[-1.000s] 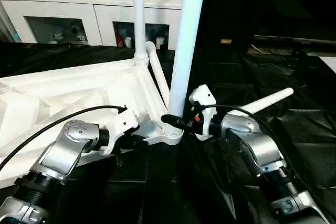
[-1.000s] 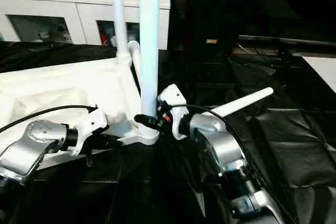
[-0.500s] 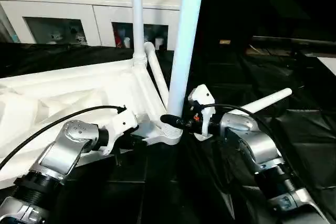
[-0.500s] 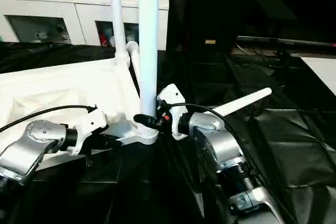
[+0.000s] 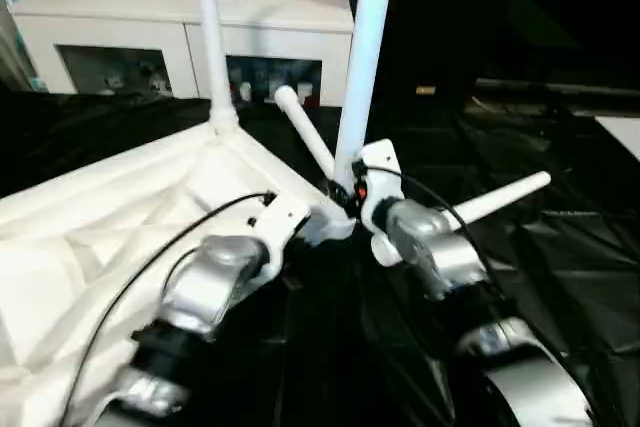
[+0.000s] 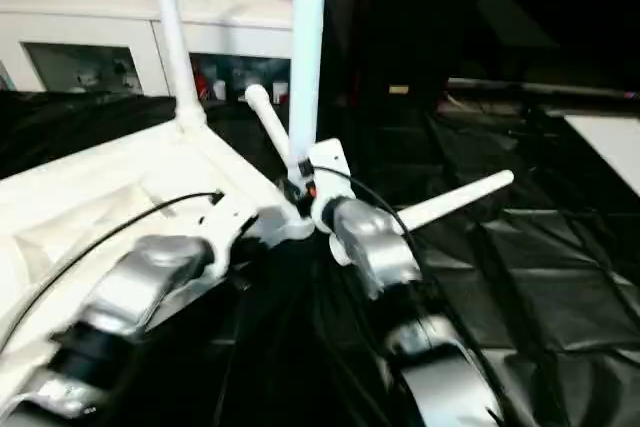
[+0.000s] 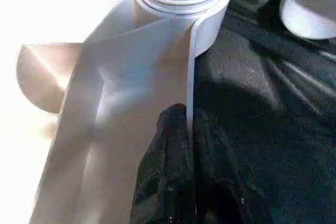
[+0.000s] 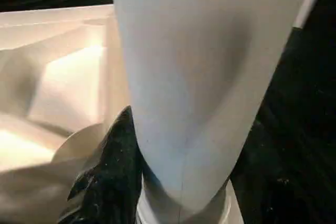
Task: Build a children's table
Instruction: Rotate leg to tighten
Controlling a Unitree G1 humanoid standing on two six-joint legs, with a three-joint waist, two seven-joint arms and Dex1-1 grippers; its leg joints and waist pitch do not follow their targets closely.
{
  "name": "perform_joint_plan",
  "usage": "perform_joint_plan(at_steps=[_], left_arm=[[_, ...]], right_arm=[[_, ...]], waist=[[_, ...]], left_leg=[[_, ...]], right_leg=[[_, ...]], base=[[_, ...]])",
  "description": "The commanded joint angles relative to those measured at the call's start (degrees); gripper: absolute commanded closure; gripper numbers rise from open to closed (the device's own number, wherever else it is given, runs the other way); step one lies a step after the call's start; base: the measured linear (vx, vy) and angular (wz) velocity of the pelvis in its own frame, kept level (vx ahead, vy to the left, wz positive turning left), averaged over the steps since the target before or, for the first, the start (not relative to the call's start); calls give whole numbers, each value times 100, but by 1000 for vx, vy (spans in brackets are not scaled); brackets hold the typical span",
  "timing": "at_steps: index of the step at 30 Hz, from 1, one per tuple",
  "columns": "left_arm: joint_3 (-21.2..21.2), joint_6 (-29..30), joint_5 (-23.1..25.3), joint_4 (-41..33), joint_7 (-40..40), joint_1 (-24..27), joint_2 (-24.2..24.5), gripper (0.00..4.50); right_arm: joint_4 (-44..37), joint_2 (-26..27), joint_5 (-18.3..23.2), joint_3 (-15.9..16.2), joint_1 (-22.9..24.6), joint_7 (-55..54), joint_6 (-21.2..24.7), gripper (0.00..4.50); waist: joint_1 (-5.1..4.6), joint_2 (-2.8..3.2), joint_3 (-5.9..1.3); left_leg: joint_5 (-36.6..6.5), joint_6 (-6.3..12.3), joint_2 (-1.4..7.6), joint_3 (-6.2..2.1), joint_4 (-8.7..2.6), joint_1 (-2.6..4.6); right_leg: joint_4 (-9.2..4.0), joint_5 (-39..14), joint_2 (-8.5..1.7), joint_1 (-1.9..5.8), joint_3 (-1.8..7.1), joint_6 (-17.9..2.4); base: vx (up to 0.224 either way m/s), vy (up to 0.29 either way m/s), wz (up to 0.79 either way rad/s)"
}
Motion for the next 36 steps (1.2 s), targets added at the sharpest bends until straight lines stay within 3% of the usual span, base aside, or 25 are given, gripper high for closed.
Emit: perform_joint_plan(at_steps=[1,4,11,17,19,24,25,27,32,34,36], left_arm=[[-14,-8,-69,112,428,-219,-414,450],[18,53,-25,210,584,-306,-450,450],[76,42,10,251,549,-331,-371,450],[1,-68,12,254,445,-334,-302,450],[-12,-96,8,251,424,-327,-276,450],[-54,-225,-6,190,281,-279,-158,450],[-50,-241,-8,179,268,-275,-137,450],[-36,-286,-30,144,213,-263,-83,450],[-27,-545,-120,31,-25,-218,63,450],[-77,-688,-155,-65,-218,-169,173,450],[-181,-865,-198,-226,-556,-63,389,450]], right_arm=[[940,435,-65,334,331,46,426,265],[1134,513,-33,168,220,-146,331,265],[1242,535,-96,57,120,-158,255,265],[1329,568,-145,34,24,49,-80,265],[1287,584,-46,-59,12,161,-93,209],[1265,564,5,-214,-46,307,-181,159],[1232,553,21,-223,-48,357,-211,151],[1102,517,53,-213,-40,530,-294,134],[687,358,27,-151,1,882,-361,89],[442,234,-26,-50,63,1108,-395,68],[12,-12,-99,142,196,1511,-405,55]], waist=[[-45,19,-29],[-43,24,-76],[-36,25,-46],[-49,19,-37],[-44,2,-24],[-60,6,-21],[-78,11,-30],[-46,39,-32],[2,26,-58],[45,11,-94],[68,14,-77]], left_leg=[[-3026,-213,342,-313,-568,87],[-2996,-180,356,-323,-631,68],[-3110,-160,357,-321,-656,82],[-3243,-125,355,-314,-671,105],[-3238,-65,337,-314,-658,123],[-3158,-62,365,-335,-700,87],[-3104,-45,373,-341,-714,58],[-2856,-3,386,-316,-723,41],[-2082,71,427,-261,-721,-61],[-1608,130,436,-206,-701,-84],[-1445,201,434,-161,-679,-72]], right_leg=[[-729,-3841,-554,-116,203,-189],[-751,-3396,-571,-42,183,-219],[-804,-3503,-590,-92,188,-199],[-858,-3556,-591,-98,107,-151],[-910,-3823,-632,-106,65,-61],[-921,-3751,-653,-59,40,-96],[-898,-3614,-654,-13,23,-129],[-888,-3417,-687,-12,67,-231],[-786,-2636,-691,31,135,-563],[-701,-1989,-680,63,159,-762],[-701,-1965,-680,39,172,-832]], base=[[0,0,0],[-8,18,-3],[0,0,0],[0,0,0],[0,0,0],[0,0,0],[0,0,0],[0,0,0],[0,0,0],[0,0,0],[0,0,0]])
